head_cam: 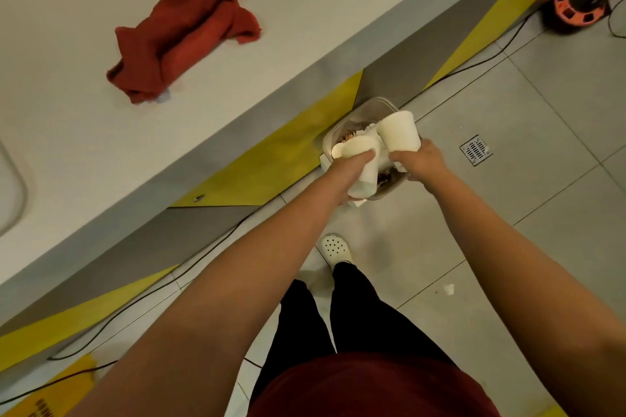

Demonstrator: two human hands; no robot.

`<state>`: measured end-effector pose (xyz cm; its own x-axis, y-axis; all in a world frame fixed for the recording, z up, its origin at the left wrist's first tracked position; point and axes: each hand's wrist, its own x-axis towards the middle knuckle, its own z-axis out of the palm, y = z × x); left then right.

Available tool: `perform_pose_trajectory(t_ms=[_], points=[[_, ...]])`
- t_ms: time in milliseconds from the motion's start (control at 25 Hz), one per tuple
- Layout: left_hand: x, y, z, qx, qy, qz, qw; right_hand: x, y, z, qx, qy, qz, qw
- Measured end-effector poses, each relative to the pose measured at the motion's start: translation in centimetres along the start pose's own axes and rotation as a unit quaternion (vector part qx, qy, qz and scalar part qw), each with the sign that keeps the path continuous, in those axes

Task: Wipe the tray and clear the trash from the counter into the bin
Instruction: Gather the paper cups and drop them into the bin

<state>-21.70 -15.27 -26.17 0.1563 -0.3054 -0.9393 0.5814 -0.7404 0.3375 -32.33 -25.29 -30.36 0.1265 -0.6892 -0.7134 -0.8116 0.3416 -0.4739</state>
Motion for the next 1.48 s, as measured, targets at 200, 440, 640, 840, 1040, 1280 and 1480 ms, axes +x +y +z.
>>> perform_pose_trajectory(t_ms=[200, 440, 640, 840, 1040, 1280, 1480], points=[[-0.6, -1.0, -1.3, 0.075, -0.029, -0.027, 0.996, -0.1, 0.7, 0.4, -0.129, -0.024, -0.038, 0.991], [-1.1, -4.6, -3.9, 0.180, 0.027, 0.028, 0.983, -3.4, 3.0, 2.3, -0.068, -0.067, -0.027, 0.995], [-4.3, -3.9, -5.4, 0.237, 0.066, 0.151, 0.957, -7.5, 0.0, 3.2, -0.038, -0.097, -0.113, 0.988], [-11.5, -1.7, -9.3, 0.237, 0.134, 0.271, 0.923, -13.9, -6.8, 2.0, -0.037, -0.128, -0.237, 0.962], [-20.0, -0.5, -16.6, 0.172, 0.123, 0.352, 0.912, -21.6, -14.3, 3.6, -0.044, -0.172, -0.346, 0.921], [-27.9, -0.7, -28.8, 0.057, 0.187, 0.403, 0.894, -30.4, -22.7, 12.8, -0.071, -0.196, -0.452, 0.867], [-31.0, -2.3, -36.9, -0.028, 0.250, 0.409, 0.877, -35.4, -27.7, 20.7, -0.118, -0.209, -0.518, 0.821]])
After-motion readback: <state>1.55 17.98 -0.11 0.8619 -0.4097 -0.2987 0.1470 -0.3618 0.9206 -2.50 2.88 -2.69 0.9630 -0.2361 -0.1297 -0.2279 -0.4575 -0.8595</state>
